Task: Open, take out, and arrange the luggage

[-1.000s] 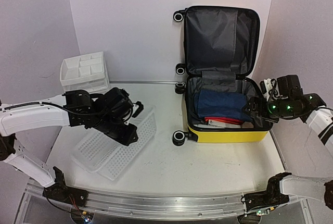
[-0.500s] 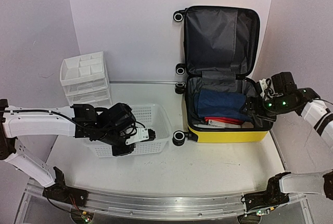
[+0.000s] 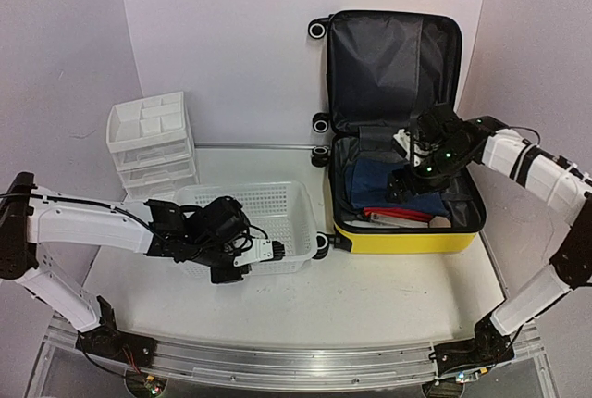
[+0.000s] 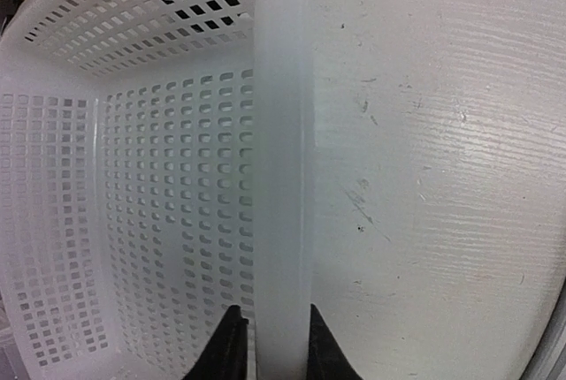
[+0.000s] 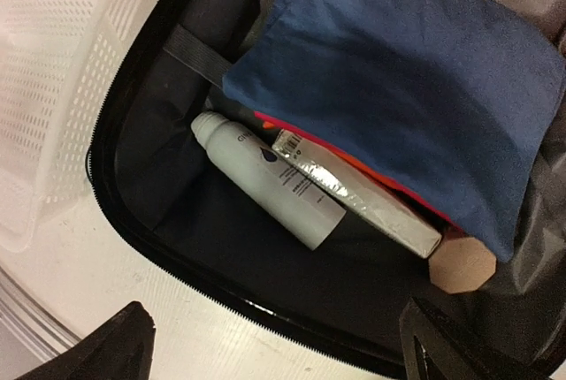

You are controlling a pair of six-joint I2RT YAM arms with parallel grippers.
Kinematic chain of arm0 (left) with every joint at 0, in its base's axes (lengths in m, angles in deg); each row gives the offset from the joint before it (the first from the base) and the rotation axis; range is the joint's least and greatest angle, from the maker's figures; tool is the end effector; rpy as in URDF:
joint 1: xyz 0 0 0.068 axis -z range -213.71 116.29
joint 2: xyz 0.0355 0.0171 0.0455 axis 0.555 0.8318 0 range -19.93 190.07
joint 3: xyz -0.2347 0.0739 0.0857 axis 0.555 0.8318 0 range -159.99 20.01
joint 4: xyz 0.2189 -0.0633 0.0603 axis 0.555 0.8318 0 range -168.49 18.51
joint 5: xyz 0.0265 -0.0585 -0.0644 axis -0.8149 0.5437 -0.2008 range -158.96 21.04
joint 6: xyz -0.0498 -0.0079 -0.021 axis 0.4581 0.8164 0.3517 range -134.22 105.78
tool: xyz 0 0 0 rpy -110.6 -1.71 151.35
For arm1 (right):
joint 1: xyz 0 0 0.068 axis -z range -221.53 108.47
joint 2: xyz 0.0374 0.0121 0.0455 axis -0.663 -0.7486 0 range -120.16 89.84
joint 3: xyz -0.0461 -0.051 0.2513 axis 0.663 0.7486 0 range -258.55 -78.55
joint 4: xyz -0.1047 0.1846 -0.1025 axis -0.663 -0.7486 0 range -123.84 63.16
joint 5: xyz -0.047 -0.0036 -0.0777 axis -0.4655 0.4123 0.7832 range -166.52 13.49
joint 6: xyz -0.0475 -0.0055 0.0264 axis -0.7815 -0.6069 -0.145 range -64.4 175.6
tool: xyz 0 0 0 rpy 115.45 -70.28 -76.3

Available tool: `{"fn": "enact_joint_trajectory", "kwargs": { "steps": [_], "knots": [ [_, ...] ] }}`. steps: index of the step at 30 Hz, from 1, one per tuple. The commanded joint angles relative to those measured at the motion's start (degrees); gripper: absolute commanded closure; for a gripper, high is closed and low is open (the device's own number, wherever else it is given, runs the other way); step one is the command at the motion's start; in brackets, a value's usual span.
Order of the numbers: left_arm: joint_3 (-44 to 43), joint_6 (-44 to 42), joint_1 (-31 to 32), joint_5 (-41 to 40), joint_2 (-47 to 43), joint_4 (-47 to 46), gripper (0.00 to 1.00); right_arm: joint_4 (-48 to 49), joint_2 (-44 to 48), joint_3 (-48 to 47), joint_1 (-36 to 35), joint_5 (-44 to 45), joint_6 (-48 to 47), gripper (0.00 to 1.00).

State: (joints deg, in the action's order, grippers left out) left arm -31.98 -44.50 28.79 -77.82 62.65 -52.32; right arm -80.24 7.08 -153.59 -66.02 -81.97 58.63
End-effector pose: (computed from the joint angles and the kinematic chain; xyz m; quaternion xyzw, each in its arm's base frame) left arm 0.1276 -0.2330 0.2115 0.6766 0.6749 -0.0080 0.2945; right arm 0.2397 0.1131 0.2963 -0.1918 0.9482 0.1040 0.2310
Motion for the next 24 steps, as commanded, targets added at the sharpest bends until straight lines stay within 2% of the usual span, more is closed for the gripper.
{"fn": "enact_joint_trajectory", "kwargs": {
  "steps": [1,4,6,8,11,14,16,17,24],
  "knots": [
    [-0.56,6.12,-0.89,-1.89,2.19,-1.79,0.69,-1.04,-5.79,-6.20,-4.36,8.30,-12.17,0.02],
    [-0.51,8.12,-0.89,1.24,1.85,-2.36,0.56,-0.97,-10.45,-9.59,-4.99,7.65,-19.07,0.03],
    [-0.84,9.33,-0.82,3.41,1.48,-2.46,0.52,-0.88,-13.76,-11.32,-5.11,4.13,-24.25,0.12],
    [-1.34,11.13,-0.89,5.23,-0.02,-2.32,0.46,2.17,-16.36,-12.43,-5.11,4.50,-25.67,0.15],
    [-2.52,14.30,-0.93,9.46,-4.70,-2.23,0.36,3.68,-20.61,-14.72,-5.12,-0.33,-32.32,0.21],
    [-4.09,18.60,-1.36,11.59,-9.88,-2.61,0.31,3.83,-25.59,-18.30,-4.97,1.20,-35.06,0.22],
    [-5.10,22.43,-1.57,11.98,-13.41,-3.42,0.19,3.78,-28.68,-20.62,-4.98,2.31,-35.92,0.25],
    [-5.48,24.05,-1.63,12.13,-14.61,-4.08,0.17,3.82,-30.02,-21.33,-4.95,2.84,-36.42,0.27],
    [-4.61,32.53,-2.12,9.39,-20.84,-8.16,0.13,4.75,-36.69,-25.44,-4.91,2.58,-38.52,0.41]
  ]
}}
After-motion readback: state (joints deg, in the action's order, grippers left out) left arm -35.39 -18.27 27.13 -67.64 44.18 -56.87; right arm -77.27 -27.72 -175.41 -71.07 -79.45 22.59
